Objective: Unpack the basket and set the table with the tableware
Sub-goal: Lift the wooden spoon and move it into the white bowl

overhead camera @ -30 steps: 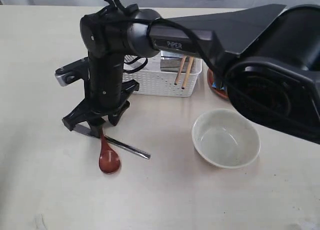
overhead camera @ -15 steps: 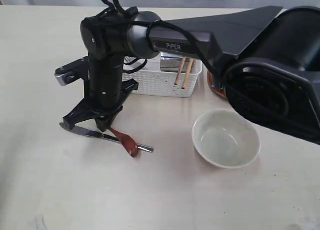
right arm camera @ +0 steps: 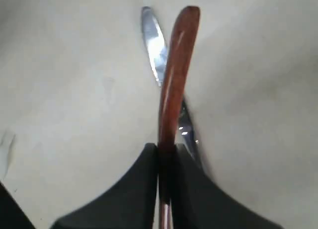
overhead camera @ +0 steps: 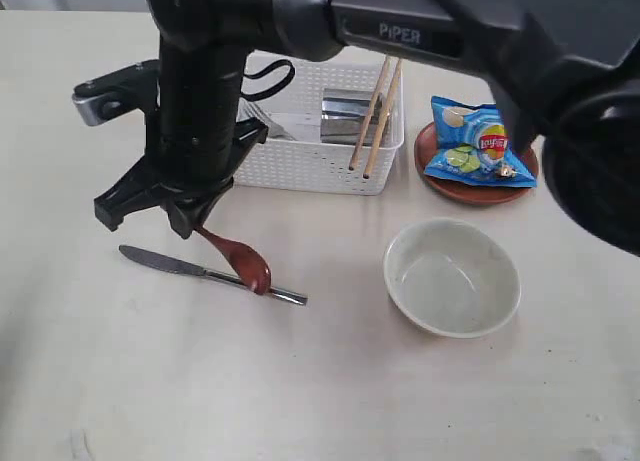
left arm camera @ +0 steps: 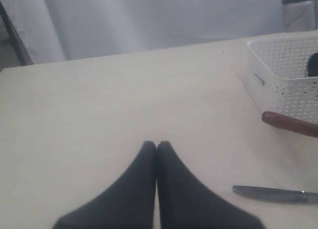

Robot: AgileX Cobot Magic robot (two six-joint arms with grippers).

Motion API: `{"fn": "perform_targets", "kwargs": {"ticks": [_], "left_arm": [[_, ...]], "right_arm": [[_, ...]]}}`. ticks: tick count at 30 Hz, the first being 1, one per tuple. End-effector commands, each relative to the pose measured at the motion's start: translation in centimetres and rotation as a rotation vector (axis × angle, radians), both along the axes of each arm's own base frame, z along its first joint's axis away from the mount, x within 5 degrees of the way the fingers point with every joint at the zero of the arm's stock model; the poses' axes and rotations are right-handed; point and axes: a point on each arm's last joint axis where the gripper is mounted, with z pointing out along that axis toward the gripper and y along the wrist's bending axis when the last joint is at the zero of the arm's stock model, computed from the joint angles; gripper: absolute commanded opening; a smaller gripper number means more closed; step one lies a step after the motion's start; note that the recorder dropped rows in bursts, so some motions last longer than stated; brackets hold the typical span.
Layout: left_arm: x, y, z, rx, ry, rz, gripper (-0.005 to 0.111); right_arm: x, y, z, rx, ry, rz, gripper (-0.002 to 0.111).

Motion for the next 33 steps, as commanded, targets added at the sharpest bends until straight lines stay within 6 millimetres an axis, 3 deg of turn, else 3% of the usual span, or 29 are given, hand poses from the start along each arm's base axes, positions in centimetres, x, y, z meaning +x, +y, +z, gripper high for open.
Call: {"fn": "perform_targets", "kwargs": {"ticks": [1, 7, 11, 18, 23, 29, 33], "left_arm": [[0.0, 0.0, -0.1, -0.008, -0.002, 0.001, 0.000], [0.0, 0.0, -0.1, -0.008, -0.002, 0.001, 0.000], [0.0, 0.0, -0.1, -0.008, -0.002, 0.001, 0.000], [0.0, 0.0, -0.1, -0.008, -0.002, 0.001, 0.000], [0.0, 0.0, -0.1, -0.008, -0.002, 0.001, 0.000], [0.0, 0.0, -0.1, -0.008, -0.002, 0.001, 0.000], [0.0, 0.0, -0.1, -0.008, -0.002, 0.001, 0.000]], "right_arm": [[-1.6, -0.6, 3.8, 0.017, -0.048, 0.077, 0.000], [-0.8, -2.4, 8.1, 0.090, -0.174, 0.038, 0.000], [-0.6, -4.6, 9.3, 0.138, -0.241, 0.008, 0.000], [0.1, -12.8, 9.5, 0.258, -0.416, -0.193, 0.000], [-1.2, -16.9, 7.9, 0.299, -0.525, -0.260, 0.000], [-3.1, -18.9, 2.7, 0.185, -0.547, -0.133, 0.000], [-3.6, -19.7, 1.1, 0.143, -0.603, -0.051, 0.000]]}}
